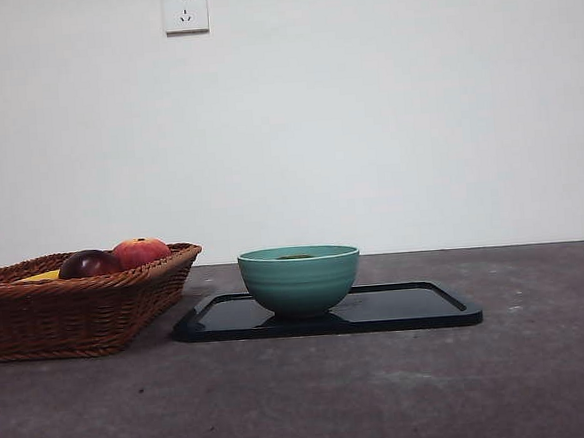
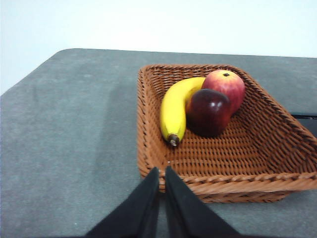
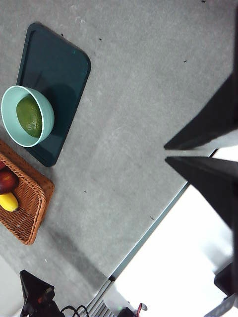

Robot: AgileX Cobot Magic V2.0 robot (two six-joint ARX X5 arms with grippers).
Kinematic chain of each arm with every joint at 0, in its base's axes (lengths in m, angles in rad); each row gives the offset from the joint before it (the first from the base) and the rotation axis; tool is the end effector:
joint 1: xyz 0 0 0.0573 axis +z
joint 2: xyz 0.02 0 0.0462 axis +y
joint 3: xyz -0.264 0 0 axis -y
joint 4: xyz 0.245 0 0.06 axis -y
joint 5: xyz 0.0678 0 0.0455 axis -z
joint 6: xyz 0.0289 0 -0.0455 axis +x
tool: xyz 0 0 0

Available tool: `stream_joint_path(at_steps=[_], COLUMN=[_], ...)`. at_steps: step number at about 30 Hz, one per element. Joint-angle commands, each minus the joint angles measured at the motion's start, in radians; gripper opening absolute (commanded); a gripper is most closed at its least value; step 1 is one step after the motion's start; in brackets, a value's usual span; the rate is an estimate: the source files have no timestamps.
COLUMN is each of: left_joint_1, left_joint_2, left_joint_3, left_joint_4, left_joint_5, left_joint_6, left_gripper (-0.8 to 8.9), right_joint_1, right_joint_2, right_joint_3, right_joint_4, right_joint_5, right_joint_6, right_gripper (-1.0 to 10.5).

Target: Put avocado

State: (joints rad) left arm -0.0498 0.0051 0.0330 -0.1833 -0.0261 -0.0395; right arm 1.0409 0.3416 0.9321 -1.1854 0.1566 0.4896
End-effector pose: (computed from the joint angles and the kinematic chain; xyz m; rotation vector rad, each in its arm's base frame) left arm 0.0947 -0.0040 0.1567 -0.0335 0.1557 -0.0206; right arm 0.0146 0.0160 0.3242 0.1025 0.6965 0.7053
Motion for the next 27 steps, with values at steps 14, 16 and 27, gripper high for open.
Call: stream_joint_path(at_steps=[14,16,27], left_joint_1=[0.019,0.019,0.019], left_joint_2=[-0.002,-0.002,-0.002], left_joint_3=[-0.022,-0.022,-0.022], left_joint_4=[-0.004,-0.004,-0.004], left_joint_5=[0.003,0.003,0.003], left_joint_6=[0.001,0.001,0.001], left_gripper=[0.19,0.19,0.19], right_joint_1=[0.013,0.013,0.008], right_joint_2=[0.002,0.002,0.002], right_joint_3=[0.005,0.005,0.005], right_joint_4=[0.011,0.011,0.011], right_joint_5=[0.002,0.002,0.002], right_joint_6=[0.007,0.007,0.007], right_gripper=[0.2,0.2,0.2])
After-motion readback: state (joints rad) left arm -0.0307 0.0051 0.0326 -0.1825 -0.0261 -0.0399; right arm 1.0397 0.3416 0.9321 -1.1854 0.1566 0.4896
